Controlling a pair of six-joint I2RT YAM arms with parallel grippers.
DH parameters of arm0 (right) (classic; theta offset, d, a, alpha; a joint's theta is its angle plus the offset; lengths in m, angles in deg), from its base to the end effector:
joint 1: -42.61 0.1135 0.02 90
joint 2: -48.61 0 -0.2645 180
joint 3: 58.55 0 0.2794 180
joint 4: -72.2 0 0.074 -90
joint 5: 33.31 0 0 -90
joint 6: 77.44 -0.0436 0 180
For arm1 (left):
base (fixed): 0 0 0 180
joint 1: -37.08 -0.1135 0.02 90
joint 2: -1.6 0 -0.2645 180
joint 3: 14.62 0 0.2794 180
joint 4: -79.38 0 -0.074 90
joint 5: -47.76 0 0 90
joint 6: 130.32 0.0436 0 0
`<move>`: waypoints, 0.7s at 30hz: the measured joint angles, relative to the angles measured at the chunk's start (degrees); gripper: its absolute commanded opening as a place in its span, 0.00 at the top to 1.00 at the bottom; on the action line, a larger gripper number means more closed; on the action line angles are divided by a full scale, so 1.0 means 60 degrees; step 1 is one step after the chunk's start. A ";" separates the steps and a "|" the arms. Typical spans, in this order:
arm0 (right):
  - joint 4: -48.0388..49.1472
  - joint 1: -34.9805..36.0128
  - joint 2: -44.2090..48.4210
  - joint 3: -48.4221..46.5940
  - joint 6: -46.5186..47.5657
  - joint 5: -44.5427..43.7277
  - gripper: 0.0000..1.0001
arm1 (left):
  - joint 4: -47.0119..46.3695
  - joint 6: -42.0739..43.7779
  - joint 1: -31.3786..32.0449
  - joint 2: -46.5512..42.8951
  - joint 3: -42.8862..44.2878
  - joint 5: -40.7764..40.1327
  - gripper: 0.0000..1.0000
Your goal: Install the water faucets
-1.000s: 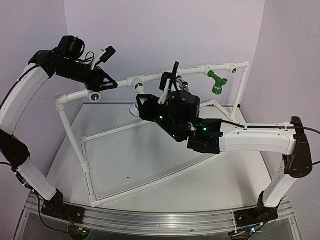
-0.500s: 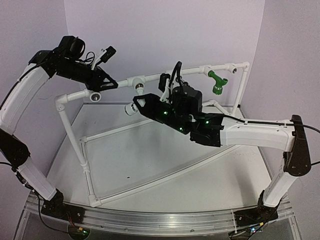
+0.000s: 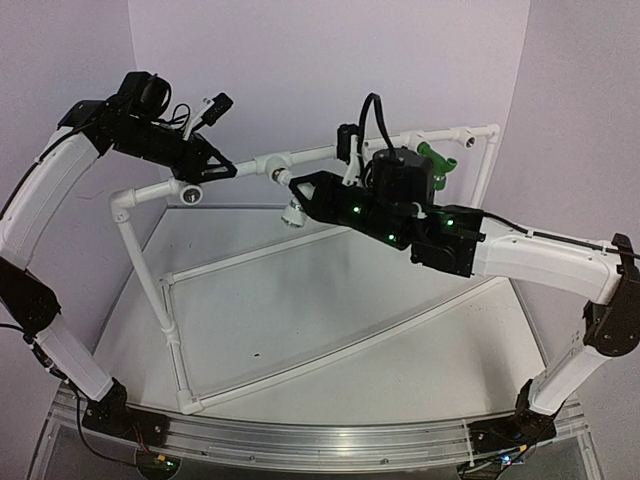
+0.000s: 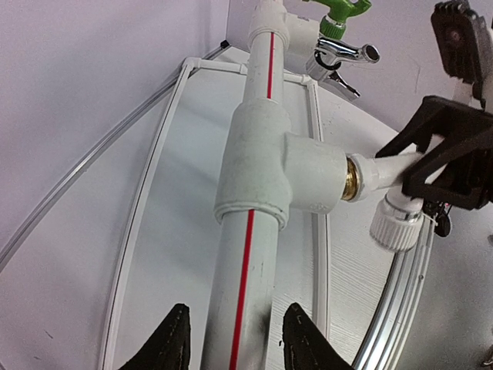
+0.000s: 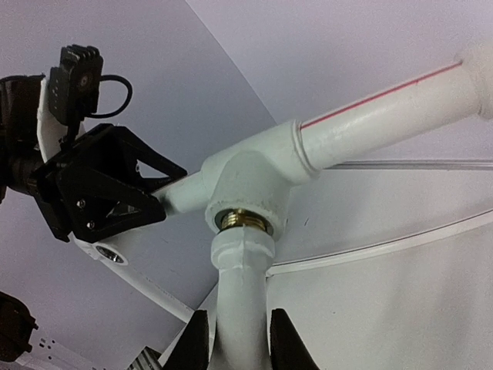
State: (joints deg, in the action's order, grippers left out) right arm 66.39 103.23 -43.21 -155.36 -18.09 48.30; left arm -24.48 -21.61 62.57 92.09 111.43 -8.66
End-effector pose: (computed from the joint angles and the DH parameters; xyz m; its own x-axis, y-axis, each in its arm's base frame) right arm 0.2135 0.3662 0.4005 -0.4090 0.3015 -0.8613 -0.6765 0.5333 0.5079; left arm 0.2905 -0.1652 0.4687 -0.3195 0.4484 -0.8348 0.8871 0.4512 -0.0972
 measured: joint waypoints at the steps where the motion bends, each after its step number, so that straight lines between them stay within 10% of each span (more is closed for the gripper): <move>1: -0.0256 -0.0024 0.0015 -0.0243 0.0150 -0.0082 1.00 | 0.0032 -0.0019 0.0004 0.0020 0.0020 0.0022 0.61; 12: -0.1790 0.0591 -0.0110 -0.1622 0.2361 -0.1990 1.00 | 0.0071 -0.0116 0.0015 0.0039 0.0038 0.0135 0.61; 21: 0.1776 0.1570 0.0317 0.1800 0.6642 -0.2488 1.00 | -0.0152 -0.0131 0.0015 -0.0123 -0.0187 0.0147 0.62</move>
State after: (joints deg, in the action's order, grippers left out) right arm 77.05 112.65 -41.31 -144.55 21.76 33.37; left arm -25.40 -22.39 62.66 91.35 110.31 -7.78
